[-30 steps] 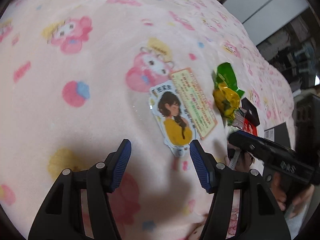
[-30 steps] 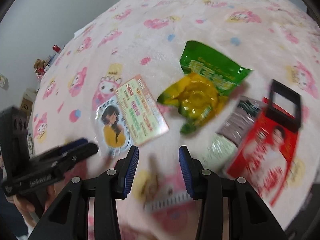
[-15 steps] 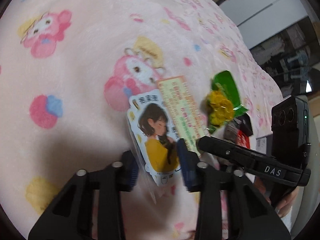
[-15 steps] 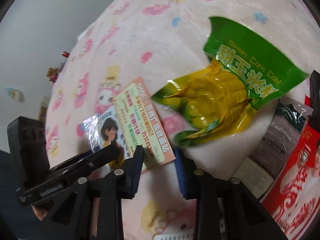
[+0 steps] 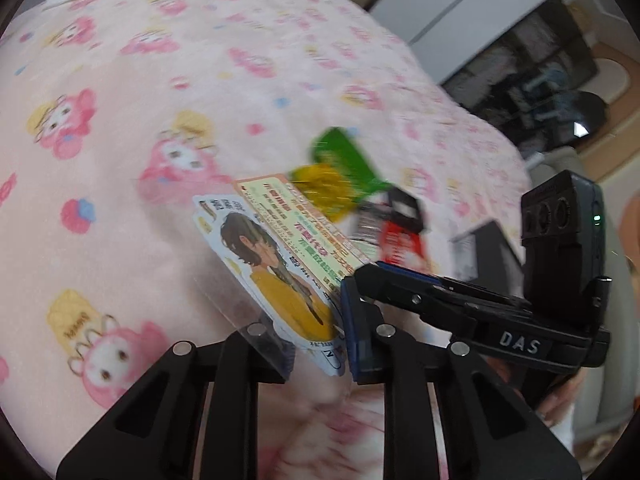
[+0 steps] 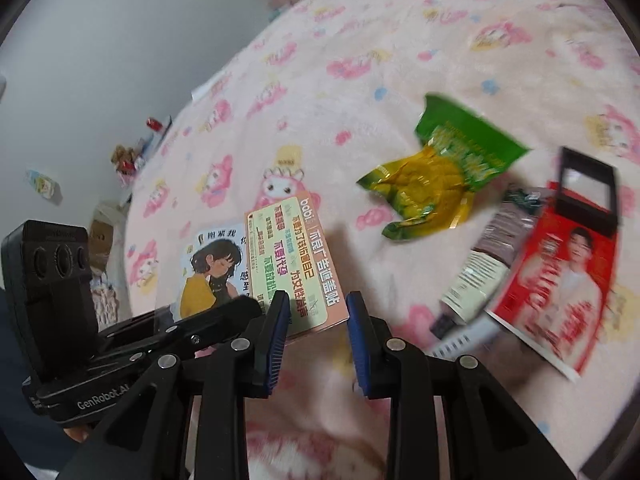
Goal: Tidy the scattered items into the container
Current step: 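Grasp the pair of photo cards with the right gripper, then carry the photo cards with the right gripper over the black box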
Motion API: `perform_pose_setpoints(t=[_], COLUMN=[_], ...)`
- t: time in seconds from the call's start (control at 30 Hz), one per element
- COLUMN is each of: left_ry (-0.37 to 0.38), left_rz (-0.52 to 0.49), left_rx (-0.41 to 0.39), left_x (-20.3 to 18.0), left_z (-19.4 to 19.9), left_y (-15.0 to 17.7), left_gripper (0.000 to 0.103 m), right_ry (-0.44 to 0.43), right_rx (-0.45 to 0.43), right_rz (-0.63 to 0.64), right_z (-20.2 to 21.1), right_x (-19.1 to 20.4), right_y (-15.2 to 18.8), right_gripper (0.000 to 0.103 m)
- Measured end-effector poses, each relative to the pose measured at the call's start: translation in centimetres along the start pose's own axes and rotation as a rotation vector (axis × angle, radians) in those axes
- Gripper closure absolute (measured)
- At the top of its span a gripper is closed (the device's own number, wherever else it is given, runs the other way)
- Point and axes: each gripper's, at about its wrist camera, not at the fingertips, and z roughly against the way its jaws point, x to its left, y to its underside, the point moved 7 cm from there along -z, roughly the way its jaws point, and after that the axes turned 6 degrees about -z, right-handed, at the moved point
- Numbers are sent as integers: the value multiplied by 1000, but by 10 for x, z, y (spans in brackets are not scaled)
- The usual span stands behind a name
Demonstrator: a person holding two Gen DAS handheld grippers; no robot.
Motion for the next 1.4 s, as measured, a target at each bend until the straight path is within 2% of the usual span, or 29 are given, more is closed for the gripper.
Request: perform_pose_setpoints(t=[0.17,0.27,0.4,0.53,0.67,0.73,0.8,0.9,0.93,1.03,1.07,1.1,1.17,1.3,1.4], left_ry=[57,160,255,334,358,361,386,362,325,193,187,190,169,120,58], left_rz=[-124,-196,-304,-427,-521,-549,-560,-538,-531,-528,-512,-494,-455,-388,-361], left_rx=[-29,3,90,212,337,391,449,543,556,553,556,556,536,469,427], left_x=[-67,-119,-192,-264,-314,-329,-338,-336,-330,-309,-306,-304,-296,-281,-268], left_z=[23,21,-2,-38,-77,-97,-116,-141,-148,-160,-160,-159,-156,-148,-145], left_y=[0,14,46,90,138,157,176,201,205,206,204,202,195,180,172], left_gripper=[84,84,84,84,84,84,84,84,84,83,75,63,50,48,48], right_ry=[-2,39,115,220,321,326,328,327,336,320,317,319,325,275,268], right_rx=[-136,-218,-323,-398,-417,-415,-419,-399,-388,-356,-347,-338,-329,-341,-336], right_rz=[-32,-74,-142,-255,-346,-412,-462,-535,-549,-581,-586,-588,-592,-590,-585], right_z=[69,115,177,235,260,263,264,255,252,235,231,226,220,216,210], right_x=[1,-16,-54,-108,-155,-181,-201,-230,-237,-250,-252,-254,-258,-255,-255], right_y=[18,42,85,150,205,227,242,262,267,274,274,274,273,265,260], right_gripper=[77,77,76,76,76,76,76,76,76,76,76,76,76,76,76])
